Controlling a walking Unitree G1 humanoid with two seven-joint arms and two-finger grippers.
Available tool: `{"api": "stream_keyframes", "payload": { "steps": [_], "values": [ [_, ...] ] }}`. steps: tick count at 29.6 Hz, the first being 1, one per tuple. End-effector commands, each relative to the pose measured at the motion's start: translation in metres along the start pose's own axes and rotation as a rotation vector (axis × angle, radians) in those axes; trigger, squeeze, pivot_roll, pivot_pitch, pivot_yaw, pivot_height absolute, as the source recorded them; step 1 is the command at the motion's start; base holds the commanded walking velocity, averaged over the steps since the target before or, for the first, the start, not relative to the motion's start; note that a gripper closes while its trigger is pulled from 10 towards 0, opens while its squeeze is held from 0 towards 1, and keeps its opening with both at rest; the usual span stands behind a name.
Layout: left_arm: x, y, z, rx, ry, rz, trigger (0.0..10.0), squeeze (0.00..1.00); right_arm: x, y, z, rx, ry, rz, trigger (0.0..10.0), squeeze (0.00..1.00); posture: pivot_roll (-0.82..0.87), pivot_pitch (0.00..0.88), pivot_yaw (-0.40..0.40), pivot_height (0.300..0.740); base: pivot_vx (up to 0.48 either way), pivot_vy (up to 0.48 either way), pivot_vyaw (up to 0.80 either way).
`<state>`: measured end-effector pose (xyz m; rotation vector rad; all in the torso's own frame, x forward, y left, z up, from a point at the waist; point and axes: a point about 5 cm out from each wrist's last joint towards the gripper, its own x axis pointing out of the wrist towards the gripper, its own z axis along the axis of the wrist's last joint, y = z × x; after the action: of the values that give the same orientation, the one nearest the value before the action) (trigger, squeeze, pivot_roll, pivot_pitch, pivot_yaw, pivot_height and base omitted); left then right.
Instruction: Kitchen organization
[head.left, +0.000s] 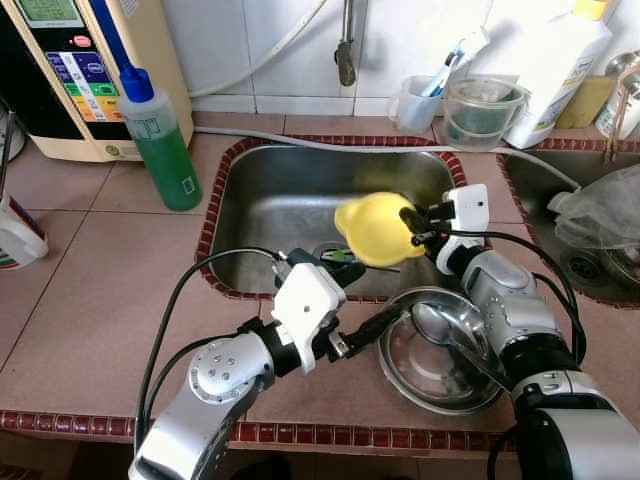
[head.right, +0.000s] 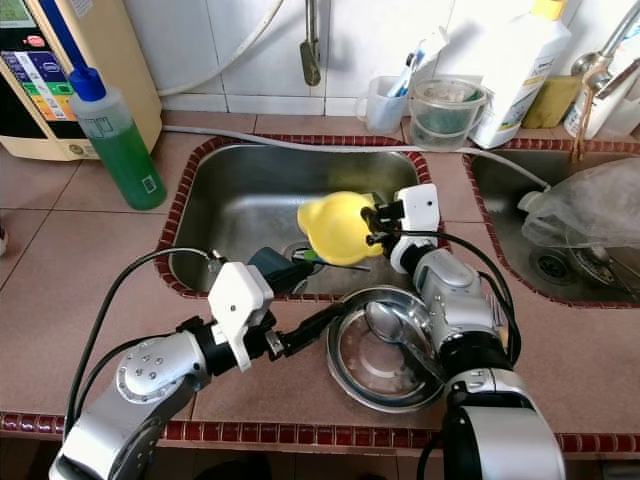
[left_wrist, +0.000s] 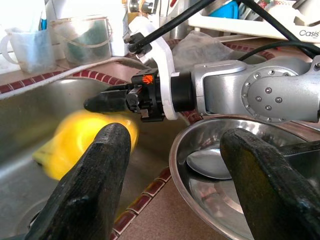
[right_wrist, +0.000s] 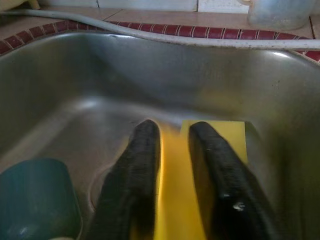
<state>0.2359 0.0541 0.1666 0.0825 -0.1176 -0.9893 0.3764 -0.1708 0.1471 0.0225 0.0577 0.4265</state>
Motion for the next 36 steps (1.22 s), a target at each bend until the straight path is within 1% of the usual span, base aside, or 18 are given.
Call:
{"api": "stream_keyframes", "payload": {
  "steps": [1, 12, 20, 22, 26, 27, 28, 32, 33, 34, 35, 36],
  "values": [
    [0.001, -0.001, 0.006, 0.014, -0.020, -0.004, 10.0, 0.00, 0.002, -0.001, 0.005, 0.022, -0.013, 0.013, 10.0, 1.00, -0.06, 0.169, 0.016, 0.740, 0.000, 0.000, 0.00],
    [0.002, 0.001, 0.006, 0.020, -0.024, 0.000, 10.0, 0.00, 0.005, 0.002, 0.008, 0.026, -0.029, 0.027, 10.0, 1.00, -0.06, 0.152, 0.011, 0.740, 0.000, 0.000, 0.00],
    [0.003, 0.005, 0.005, 0.030, -0.025, 0.016, 10.0, 0.00, 0.005, 0.003, 0.015, 0.026, -0.090, 0.011, 10.0, 1.00, -0.05, 0.132, 0.005, 0.740, 0.000, 0.000, 0.00],
    [0.004, 0.013, 0.005, 0.033, -0.028, 0.047, 10.0, 0.00, 0.005, 0.003, 0.022, 0.039, -0.148, -0.008, 10.0, 1.00, -0.05, 0.124, 0.004, 0.740, 0.000, 0.000, 0.00],
    [0.003, 0.022, 0.004, 0.042, -0.029, 0.082, 10.0, 0.00, 0.004, 0.004, 0.026, 0.069, -0.204, -0.023, 10.0, 1.00, -0.05, 0.105, 0.002, 0.740, 0.000, 0.000, 0.00],
    [0.003, 0.022, 0.004, 0.042, -0.029, 0.082, 10.0, 0.00, 0.004, 0.004, 0.026, 0.069, -0.204, -0.023, 10.0, 1.00, -0.05, 0.105, 0.002, 0.740, 0.000, 0.000, 0.00],
    [0.003, 0.030, 0.004, 0.051, -0.029, 0.114, 10.0, 0.00, 0.003, 0.005, 0.029, 0.092, -0.241, -0.036, 10.0, 1.00, -0.05, 0.086, 0.000, 0.740, 0.000, 0.000, 0.00],
    [0.003, 0.046, 0.005, 0.058, -0.039, 0.189, 10.0, 0.00, 0.000, 0.006, 0.035, 0.119, -0.310, -0.062, 10.0, 1.00, -0.06, 0.063, 0.001, 0.740, 0.000, 0.000, 0.00],
    [0.003, 0.046, 0.005, 0.058, -0.039, 0.189, 10.0, 0.00, 0.000, 0.006, 0.035, 0.119, -0.310, -0.062, 10.0, 1.00, -0.06, 0.063, 0.001, 0.740, 0.000, 0.000, 0.00],
    [0.002, 0.056, 0.004, 0.062, -0.037, 0.238, 10.0, 0.00, -0.002, 0.006, 0.038, 0.118, -0.338, -0.082, 10.0, 1.00, -0.06, 0.049, 0.001, 0.740, 0.000, 0.000, 0.00],
    [0.002, 0.059, 0.003, 0.065, -0.037, 0.256, 10.0, 0.00, -0.002, 0.006, 0.039, 0.118, -0.348, -0.089, 10.0, 1.00, -0.06, 0.040, 0.000, 0.740, 0.000, 0.000, 0.00],
    [0.002, 0.059, 0.003, 0.065, -0.037, 0.256, 10.0, 0.00, -0.002, 0.006, 0.039, 0.118, -0.348, -0.089, 10.0, 1.00, -0.06, 0.040, 0.000, 0.740, 0.000, 0.000, 0.00]
  ]
}}
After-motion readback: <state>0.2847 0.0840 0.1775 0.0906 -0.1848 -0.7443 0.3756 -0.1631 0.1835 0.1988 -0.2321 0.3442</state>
